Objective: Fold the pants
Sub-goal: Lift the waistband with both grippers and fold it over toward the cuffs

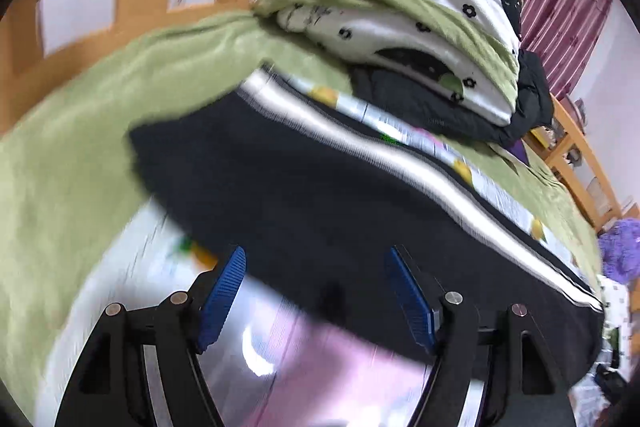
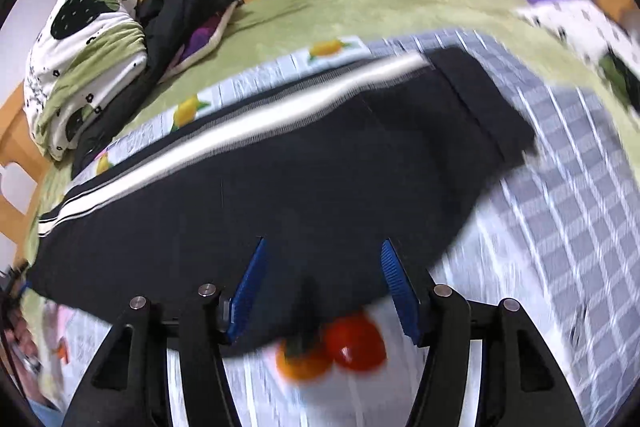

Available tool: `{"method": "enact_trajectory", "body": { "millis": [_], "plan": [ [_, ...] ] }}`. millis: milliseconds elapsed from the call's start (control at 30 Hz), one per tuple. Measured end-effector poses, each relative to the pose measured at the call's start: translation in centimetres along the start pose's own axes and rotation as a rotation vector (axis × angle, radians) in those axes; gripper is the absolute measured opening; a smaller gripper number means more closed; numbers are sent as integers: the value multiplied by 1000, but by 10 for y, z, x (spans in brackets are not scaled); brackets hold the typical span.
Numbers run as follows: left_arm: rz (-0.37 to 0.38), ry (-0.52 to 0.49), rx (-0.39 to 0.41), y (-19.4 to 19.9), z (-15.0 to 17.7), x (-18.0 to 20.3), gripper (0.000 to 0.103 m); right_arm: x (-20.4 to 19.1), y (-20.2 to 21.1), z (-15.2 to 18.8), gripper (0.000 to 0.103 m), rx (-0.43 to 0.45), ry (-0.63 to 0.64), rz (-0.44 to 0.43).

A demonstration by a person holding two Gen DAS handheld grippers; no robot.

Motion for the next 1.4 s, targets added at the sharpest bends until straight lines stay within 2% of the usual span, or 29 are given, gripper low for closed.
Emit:
{"method": "enact_trajectory", "body": {
  "millis": [100,200,267,333,500,667,700,733,767,800,833,900,1000,1133,1300,1400],
  "plan": [
    [20,15,-36,1,27,-18,71,12,-11,23,59,-38,-51,-22],
    [21,14,-70,-8,33,-23,71,21,-32,39,59,-65,-131,-83],
    [50,9,-92,-19,32,-22,71,25,-43,44,59,-16,-167,-93],
    [48,5,-86,-29,30,-20,71,20,-48,40,59,25,-143,-70],
    [48,4,-69,-60,2,-6,71,15,-69,13,59,50,-164,-66],
    [-29,-48,-79,-83,-16,11,71,9,-90,-12,60,92,-149,-21],
    [-45,-55,-75,-84,-18,13,63,6,-93,-16,60,100,-133,4],
    [-67,-56,-70,-84,-19,12,43,3,-94,-18,57,106,-126,31],
    [-82,-52,-71,-84,-20,10,35,4,-94,-18,41,110,-126,53],
    [-73,-45,-77,-83,-21,8,24,6,-92,-18,26,102,-141,41],
    [-41,-37,-88,-79,-22,7,17,13,-87,-19,21,92,-175,1],
    [-19,-53,-69,-65,-24,7,14,22,-72,-20,8,69,-218,-40],
    [-30,-108,-58,-35,-20,14,14,18,-41,-19,8,52,-193,-30],
    [-15,-148,-70,5,-6,10,13,10,12,6,7,92,-85,14],
    [7,-152,-111,47,24,-11,13,34,57,54,7,57,-120,-11],
    [46,-151,-140,72,51,-24,13,60,82,87,7,52,-150,-29]
  ]
}}
Point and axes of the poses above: each gripper's, at about its wrist camera, not at the fingertips, and y roughly against the way its jaws point, x to its right, z to its underside, the point moved 3 cm from there along -y, roughly the way its jaws point, and after that the axes turned 6 degrees about -y, right-handed, at the moved point
